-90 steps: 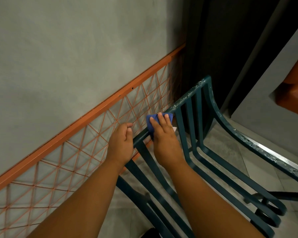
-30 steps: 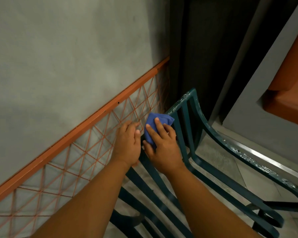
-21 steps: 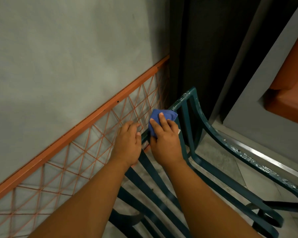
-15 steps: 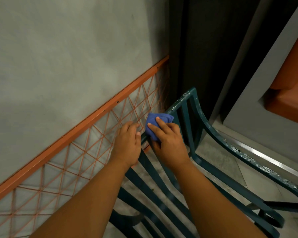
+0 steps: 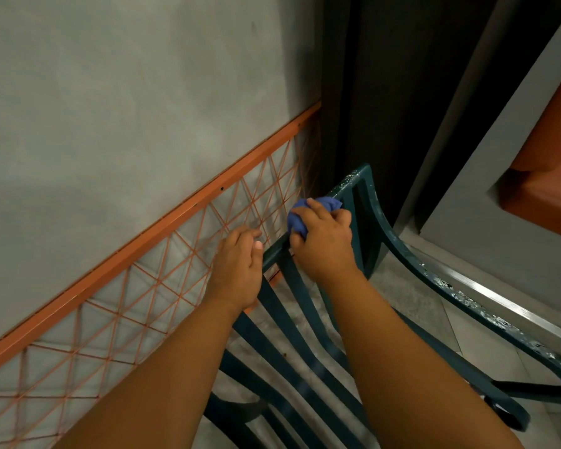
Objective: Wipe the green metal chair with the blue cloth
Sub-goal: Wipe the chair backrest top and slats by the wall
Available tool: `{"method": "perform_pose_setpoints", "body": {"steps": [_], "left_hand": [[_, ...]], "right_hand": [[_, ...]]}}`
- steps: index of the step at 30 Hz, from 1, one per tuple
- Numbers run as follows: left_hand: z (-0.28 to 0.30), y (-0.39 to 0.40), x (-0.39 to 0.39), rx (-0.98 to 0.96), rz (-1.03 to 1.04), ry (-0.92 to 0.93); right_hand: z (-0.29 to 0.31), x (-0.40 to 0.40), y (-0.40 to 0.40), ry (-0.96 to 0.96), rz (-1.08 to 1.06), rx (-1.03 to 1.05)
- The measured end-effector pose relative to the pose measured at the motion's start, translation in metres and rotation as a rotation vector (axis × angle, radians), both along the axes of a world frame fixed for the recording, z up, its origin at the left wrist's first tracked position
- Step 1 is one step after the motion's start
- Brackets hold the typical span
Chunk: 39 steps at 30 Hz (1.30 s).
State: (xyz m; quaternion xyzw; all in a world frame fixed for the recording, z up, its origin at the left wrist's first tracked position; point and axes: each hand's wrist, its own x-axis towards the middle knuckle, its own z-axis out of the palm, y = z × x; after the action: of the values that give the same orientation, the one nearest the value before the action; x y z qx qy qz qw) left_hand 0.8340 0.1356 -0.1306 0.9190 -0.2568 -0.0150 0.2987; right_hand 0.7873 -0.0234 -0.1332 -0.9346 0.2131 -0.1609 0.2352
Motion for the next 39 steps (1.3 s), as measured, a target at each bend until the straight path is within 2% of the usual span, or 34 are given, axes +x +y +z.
{"method": "perform_pose_setpoints", "body": {"steps": [4,7,10,12,15,18,21,24,28,30,36,39], "left_hand": [[0.001,0.0,0.0,0.003,0.0,0.004],[0.001,-0.001,0.0,0.01,0.004,0.011],[0.001,-0.001,0.001,0.025,-0.006,0.006],[0.0,-0.001,0.001,0.034,-0.007,0.014],[0.0,0.0,0.001,0.035,-0.016,0.016],[0.001,0.0,0.001,0.038,-0.033,0.005],[0.001,-0.001,0.001,0.047,-0.038,-0.006],[0.0,-0.001,0.001,0.041,-0.034,-0.009],[-0.001,-0.001,0.003,0.041,-0.027,-0.005],[0.0,-0.001,0.002,0.041,-0.026,-0.015],[-0.001,-0.001,0.001,0.026,-0.031,-0.017],[-0.003,0.0,0.004,-0.008,-0.001,0.018]], "right_hand": [[0.008,0.0,0.017,0.009,0.143,-0.12],[0.012,-0.007,0.002,-0.004,0.272,-0.052],[0.018,-0.001,-0.011,0.052,0.163,0.05],[0.022,0.001,0.003,0.102,0.087,-0.008],[0.014,-0.006,0.022,0.066,0.188,-0.111],[0.012,-0.014,0.001,0.026,0.281,-0.031],[0.01,-0.006,-0.01,0.06,0.18,-0.072],[0.009,0.0,0.015,0.055,0.07,-0.048],[-0.005,-0.019,0.026,-0.112,0.21,0.033],[-0.009,-0.025,0.016,-0.131,0.271,0.035],[0.001,0.003,0.025,-0.063,0.039,-0.014],[-0.004,-0.004,0.04,-0.075,0.141,-0.045]]}}
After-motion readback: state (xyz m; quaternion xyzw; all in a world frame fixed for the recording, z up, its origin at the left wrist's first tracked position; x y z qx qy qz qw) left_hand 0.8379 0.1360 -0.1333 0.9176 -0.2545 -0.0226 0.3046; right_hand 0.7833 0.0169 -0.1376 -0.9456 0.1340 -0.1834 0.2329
